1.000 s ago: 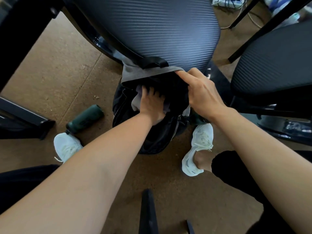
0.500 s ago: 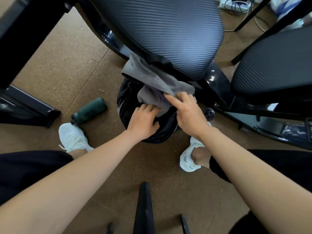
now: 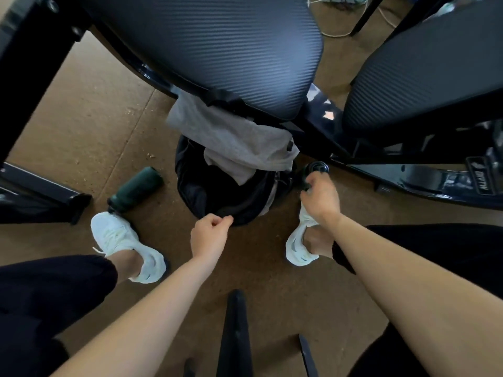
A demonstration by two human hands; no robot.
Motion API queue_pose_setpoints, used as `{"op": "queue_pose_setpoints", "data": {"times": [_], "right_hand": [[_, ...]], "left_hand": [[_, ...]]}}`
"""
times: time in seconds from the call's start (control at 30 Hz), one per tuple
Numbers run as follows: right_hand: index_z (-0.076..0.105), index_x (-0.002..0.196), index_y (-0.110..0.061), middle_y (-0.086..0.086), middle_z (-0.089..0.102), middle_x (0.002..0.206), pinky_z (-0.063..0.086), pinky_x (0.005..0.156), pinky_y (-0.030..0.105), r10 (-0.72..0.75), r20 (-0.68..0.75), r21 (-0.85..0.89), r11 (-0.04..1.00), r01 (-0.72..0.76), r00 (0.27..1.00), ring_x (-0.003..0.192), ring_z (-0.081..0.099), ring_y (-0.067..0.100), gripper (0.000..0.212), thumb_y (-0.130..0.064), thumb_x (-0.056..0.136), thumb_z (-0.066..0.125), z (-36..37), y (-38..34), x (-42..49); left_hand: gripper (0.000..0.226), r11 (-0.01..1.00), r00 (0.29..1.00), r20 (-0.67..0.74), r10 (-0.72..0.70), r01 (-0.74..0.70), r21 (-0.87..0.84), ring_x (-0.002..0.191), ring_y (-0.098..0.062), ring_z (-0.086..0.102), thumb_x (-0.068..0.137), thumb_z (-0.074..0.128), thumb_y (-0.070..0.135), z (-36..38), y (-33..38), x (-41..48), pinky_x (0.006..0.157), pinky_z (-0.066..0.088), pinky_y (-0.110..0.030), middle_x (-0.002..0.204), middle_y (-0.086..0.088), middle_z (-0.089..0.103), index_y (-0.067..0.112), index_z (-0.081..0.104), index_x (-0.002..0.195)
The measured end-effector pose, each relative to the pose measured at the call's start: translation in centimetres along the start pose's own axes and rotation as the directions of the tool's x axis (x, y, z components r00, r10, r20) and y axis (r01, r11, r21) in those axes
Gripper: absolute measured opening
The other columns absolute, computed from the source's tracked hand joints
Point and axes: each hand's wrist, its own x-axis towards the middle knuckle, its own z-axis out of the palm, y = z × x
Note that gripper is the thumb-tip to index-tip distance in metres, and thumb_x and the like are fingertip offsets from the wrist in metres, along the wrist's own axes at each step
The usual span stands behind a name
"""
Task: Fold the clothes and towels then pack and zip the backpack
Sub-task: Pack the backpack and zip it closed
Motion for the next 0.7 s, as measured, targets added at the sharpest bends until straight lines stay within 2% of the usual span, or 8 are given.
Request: {"op": "queue_pose_setpoints", "data": {"times": [0.07,0.17,0.23,0.33,0.47,0.53,0.6,0.7], "right_hand": [[0.049,0.134,-0.011,0.013,0.042,0.137,0.047,0.096,0.042,0.144,-0.03,0.067,0.988,-0.142,0.989,0.117,0.054,0.037,0.05,-0.017,0.09,0.071,0.3,1.2,1.4],[0.035,0.148,-0.015,0.014,0.03,0.148,0.042,0.107,0.044,0.295,-0.032,0.185,0.941,-0.284,0.955,0.13,0.045,0.039,0.078,-0.022,0.085,0.08,0.6,2.4,3.9],[0.025,0.156,-0.02,0.012,0.027,0.154,0.038,0.112,0.044,0.313,0.008,0.21,0.928,-0.307,0.95,0.136,0.04,0.038,0.094,-0.024,0.083,0.082,0.9,3.1,5.4],[0.023,0.159,-0.024,0.011,0.032,0.156,0.037,0.114,0.046,0.226,0.035,0.166,0.959,-0.229,0.973,0.138,0.038,0.038,0.1,-0.027,0.08,0.085,1.4,4.0,7.1],[0.036,0.153,-0.025,0.014,0.043,0.146,0.044,0.108,0.049,0.167,0.091,0.066,0.983,-0.173,0.982,0.131,0.046,0.042,0.091,-0.03,0.077,0.087,1.8,4.1,8.9],[0.045,0.146,-0.023,0.014,0.047,0.14,0.047,0.104,0.048,0.175,0.092,0.038,0.983,-0.179,0.98,0.126,0.05,0.042,0.082,-0.03,0.075,0.088,2.0,3.8,9.4],[0.049,0.139,-0.021,0.013,0.048,0.137,0.049,0.101,0.047,0.181,0.092,0.039,0.982,-0.185,0.979,0.124,0.051,0.041,0.076,-0.03,0.074,0.088,2.1,3.6,9.7],[0.052,0.138,-0.019,0.014,0.049,0.136,0.049,0.101,0.043,0.192,0.062,0.053,0.979,-0.195,0.98,0.123,0.052,0.039,0.074,-0.027,0.074,0.088,2.1,3.8,9.6]], "left_hand": [[0.03,0.955,0.97,-0.093,-0.224,0.199,-0.221,0.083,-0.031,0.065,0.093,0.071,0.04,1.0,-0.1,0.3,0.075,0.052,-0.04,0.088,-0.009,0.064,0.015,0.059,0.083],[0.029,0.84,0.919,-0.121,-0.376,0.282,-0.463,0.089,-0.027,0.065,0.091,0.077,0.031,2.1,0.7,0.6,0.085,0.058,-0.043,0.109,-0.007,0.056,0.012,0.058,0.104],[0.02,0.814,0.943,-0.11,-0.315,0.208,-0.542,0.092,-0.023,0.067,0.094,0.074,0.016,2.6,1.5,0.4,0.082,0.059,-0.034,0.104,-0.008,0.06,0.012,0.055,0.1],[0.016,0.887,0.977,-0.181,-0.108,0.013,-0.462,0.097,-0.021,0.066,0.097,0.065,0.003,2.3,2.9,0.2,0.08,0.059,-0.027,0.099,-0.006,0.06,0.017,0.057,0.093],[0.026,0.884,0.984,-0.175,-0.019,-0.066,-0.462,0.098,-0.009,0.065,0.101,0.058,0.003,1.3,5.8,1.7,0.084,0.059,-0.026,0.11,0.004,0.062,0.02,0.068,0.118],[0.026,0.845,0.988,-0.131,-0.075,-0.007,-0.534,0.102,-0.01,0.066,0.1,0.062,0.009,1.1,7.5,2.8,0.09,0.059,-0.029,0.119,0.003,0.066,0.016,0.069,0.124],[0.018,0.821,0.994,-0.066,-0.084,0.031,-0.571,0.104,-0.012,0.067,0.094,0.073,0.026,1.2,9.2,3.7,0.093,0.057,-0.03,0.114,0.003,0.07,0.013,0.072,0.107],[0.05,0.854,0.996,-0.051,-0.078,0.04,-0.518,0.087,-0.013,0.066,0.077,0.084,0.054,2.1,11.3,5.1,0.083,0.056,-0.032,0.092,0.002,0.068,0.009,0.062,0.085]]}}
